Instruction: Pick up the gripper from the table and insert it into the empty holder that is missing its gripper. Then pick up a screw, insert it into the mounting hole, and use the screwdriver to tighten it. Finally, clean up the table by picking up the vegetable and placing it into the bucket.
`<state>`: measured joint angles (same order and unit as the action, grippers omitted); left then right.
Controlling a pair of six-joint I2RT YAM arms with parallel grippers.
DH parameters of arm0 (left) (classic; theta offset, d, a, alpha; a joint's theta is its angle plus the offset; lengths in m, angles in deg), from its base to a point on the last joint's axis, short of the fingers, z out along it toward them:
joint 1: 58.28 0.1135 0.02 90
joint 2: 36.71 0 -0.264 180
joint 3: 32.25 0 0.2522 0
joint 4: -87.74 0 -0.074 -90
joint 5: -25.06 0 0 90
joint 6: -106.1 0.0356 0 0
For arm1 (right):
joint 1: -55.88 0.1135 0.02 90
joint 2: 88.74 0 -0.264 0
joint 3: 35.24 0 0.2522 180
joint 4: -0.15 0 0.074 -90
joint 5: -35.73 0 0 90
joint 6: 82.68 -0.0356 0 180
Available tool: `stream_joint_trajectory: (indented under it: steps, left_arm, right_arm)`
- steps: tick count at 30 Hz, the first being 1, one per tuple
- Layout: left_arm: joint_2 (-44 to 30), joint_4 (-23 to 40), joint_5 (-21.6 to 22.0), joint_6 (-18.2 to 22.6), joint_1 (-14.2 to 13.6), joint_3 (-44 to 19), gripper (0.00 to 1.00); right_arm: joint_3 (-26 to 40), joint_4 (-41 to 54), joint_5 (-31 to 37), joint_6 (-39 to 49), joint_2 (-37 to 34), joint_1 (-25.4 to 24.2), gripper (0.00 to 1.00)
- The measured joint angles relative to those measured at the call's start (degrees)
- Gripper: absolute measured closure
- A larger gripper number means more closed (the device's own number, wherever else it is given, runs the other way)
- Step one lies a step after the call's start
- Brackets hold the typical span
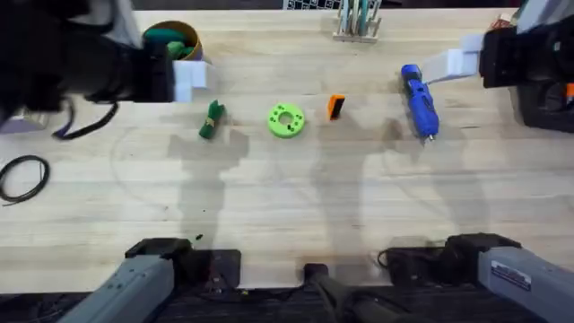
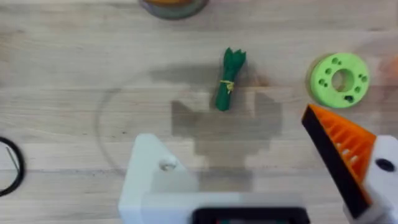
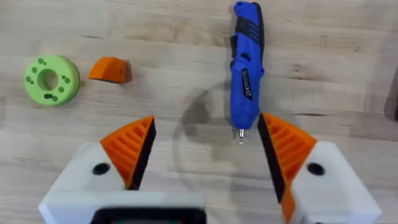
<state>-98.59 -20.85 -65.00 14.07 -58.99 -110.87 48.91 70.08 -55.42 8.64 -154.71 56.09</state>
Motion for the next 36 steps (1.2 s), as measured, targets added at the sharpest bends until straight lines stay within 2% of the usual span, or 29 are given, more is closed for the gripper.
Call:
stream_joint_trajectory:
  steps: [5, 10, 15, 19, 24, 31, 36]
  left_arm:
    - [8.3, -1.5, 0.1, 0.0, 0.0, 0.3, 0.015]
    - [15.1, -11.1, -0.6, 0.0, 0.0, 4.3, 0.015]
    - [21.0, -26.8, -2.3, 0.0, 0.0, 16.0, 0.015]
    - [24.1, -41.0, -4.9, 0.0, 0.0, 27.5, 0.015]
    - [28.7, -55.8, -8.6, -0.1, 0.0, 40.5, 0.015]
    - [39.7, -68.8, -11.4, -0.2, 0.0, 53.2, 0.015]
    - [46.2, -74.5, -12.2, -0.2, 0.0, 60.0, 0.015]
  right_arm:
    - [0.0, 0.0, 0.0, 0.0, 0.0, 0.0, 0.01]
    - [0.0, 0.0, 0.0, 0.0, 0.0, 0.0, 0.01]
    - [0.0, 0.0, 0.0, 0.0, 0.0, 0.0, 0.008]
    - [0.0, 0.0, 0.0, 0.0, 0.0, 0.0, 0.01]
    - [0.0, 0.0, 0.0, 0.0, 0.0, 0.0, 0.008]
    - [0.0, 0.0, 0.0, 0.0, 0.0, 0.0, 0.01]
    - [0.0, 0.0, 0.0, 0.0, 0.0, 0.0, 0.01]
